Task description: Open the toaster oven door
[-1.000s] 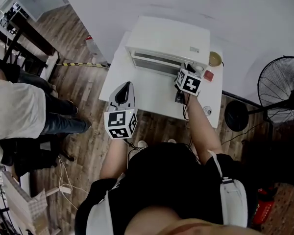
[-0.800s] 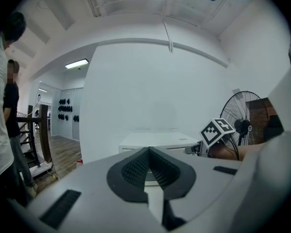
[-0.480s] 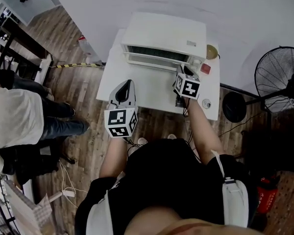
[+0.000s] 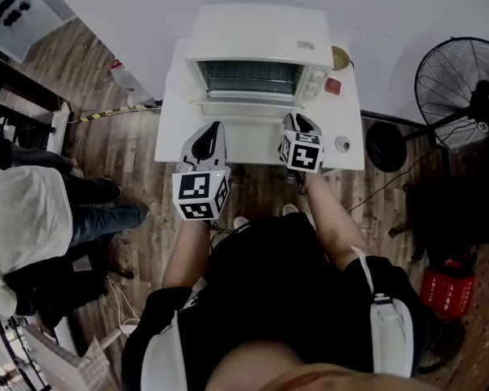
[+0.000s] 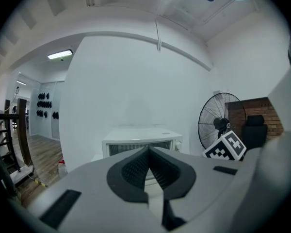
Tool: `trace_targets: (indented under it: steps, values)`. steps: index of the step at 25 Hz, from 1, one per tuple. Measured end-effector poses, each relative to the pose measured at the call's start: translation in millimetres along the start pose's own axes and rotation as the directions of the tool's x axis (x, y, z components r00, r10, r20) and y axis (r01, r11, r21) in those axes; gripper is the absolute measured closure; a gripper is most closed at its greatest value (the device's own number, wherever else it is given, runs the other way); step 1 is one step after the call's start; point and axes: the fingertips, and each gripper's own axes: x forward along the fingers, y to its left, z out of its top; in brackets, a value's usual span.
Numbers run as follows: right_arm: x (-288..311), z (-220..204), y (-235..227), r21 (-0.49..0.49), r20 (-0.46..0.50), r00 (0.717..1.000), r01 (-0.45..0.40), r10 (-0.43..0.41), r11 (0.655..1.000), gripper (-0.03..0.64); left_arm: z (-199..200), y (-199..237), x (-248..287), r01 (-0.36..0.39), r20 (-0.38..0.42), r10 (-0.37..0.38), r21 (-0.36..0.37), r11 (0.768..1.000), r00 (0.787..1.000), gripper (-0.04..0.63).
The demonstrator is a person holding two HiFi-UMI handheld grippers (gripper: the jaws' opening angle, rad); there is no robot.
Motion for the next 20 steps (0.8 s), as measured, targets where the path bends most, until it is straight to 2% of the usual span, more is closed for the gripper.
trace_targets:
  steps: [6, 12, 16, 20]
  values:
    - [-7.6, -34.3, 0.4, -0.012, -0.026, 0.999, 0.037, -0.037, 0.999, 0.545, -5.3, -7.3, -5.6, 0.049, -0.001, -0.049, 0.015, 0.999, 0.999, 0.583]
    - [-6.8, -77.9, 1.6, 0.007, -0.099, 0.994, 0.051, -0.05, 0.999, 0.549, -8.8, -12.7, -12.6, 0.088, 0.025, -0.089, 0.022, 0.996, 0.996, 0.583]
    - [-1.7, -108.8, 2.1, 0.014, -0.152, 0.987, 0.046, -0.043, 0.999, 0.552, -14.7, -15.0, -12.1, 0.099, 0.014, -0.099, 0.021, 0.995, 0.995, 0.583]
    - [0.3, -127.0, 0.0, -0.027, -0.149, 0.988, 0.046, -0.049, 0.999, 0.552, -20.5, -16.6, -11.6, 0.101, -0.003, -0.101, 0.022, 0.995, 0.995, 0.583]
